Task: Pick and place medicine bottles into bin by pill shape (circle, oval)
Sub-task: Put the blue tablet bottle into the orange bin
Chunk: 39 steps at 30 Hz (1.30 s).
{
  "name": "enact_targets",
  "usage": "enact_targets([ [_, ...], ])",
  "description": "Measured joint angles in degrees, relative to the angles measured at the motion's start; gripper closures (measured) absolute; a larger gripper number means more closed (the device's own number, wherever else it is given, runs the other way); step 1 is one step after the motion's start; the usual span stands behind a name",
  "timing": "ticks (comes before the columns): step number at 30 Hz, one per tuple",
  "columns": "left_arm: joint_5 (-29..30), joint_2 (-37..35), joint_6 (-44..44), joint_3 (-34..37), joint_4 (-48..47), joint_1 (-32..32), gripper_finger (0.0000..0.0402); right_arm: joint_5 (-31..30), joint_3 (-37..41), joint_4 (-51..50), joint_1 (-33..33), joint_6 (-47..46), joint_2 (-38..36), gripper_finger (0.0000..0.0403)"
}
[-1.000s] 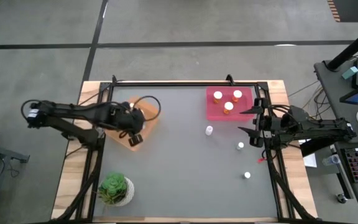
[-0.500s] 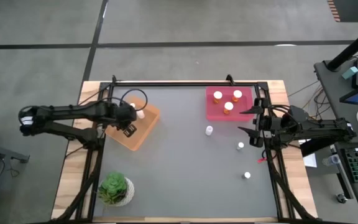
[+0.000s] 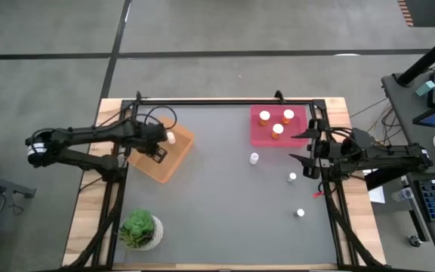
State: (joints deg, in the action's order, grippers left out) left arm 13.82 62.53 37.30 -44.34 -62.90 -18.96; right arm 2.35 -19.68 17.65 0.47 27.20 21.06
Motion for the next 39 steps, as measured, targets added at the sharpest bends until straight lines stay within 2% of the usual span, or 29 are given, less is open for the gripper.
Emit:
enact_targets([
  [12,-0.09,2.83,-1.68,3.03,6.50,-2.37,0.0302,-0.03,0.00,-0.20,0.00,0.04,0.02,0.0156],
  [21,0.57,4.26,-2.27,3.54,7.00,-2.42,0.0302,-0.15,0.00,-0.21,0.00,0.12,0.02,0.0156],
  [28,4.30,4.24,-3.89,3.54,7.26,-2.42,0.0283,-0.70,0.00,-0.24,0.00,0.39,0.02,0.0156],
  [39,4.48,4.24,-4.83,3.62,8.24,-2.42,0.0274,-0.92,0.00,-0.41,-0.02,0.46,0.02,0.0156],
])
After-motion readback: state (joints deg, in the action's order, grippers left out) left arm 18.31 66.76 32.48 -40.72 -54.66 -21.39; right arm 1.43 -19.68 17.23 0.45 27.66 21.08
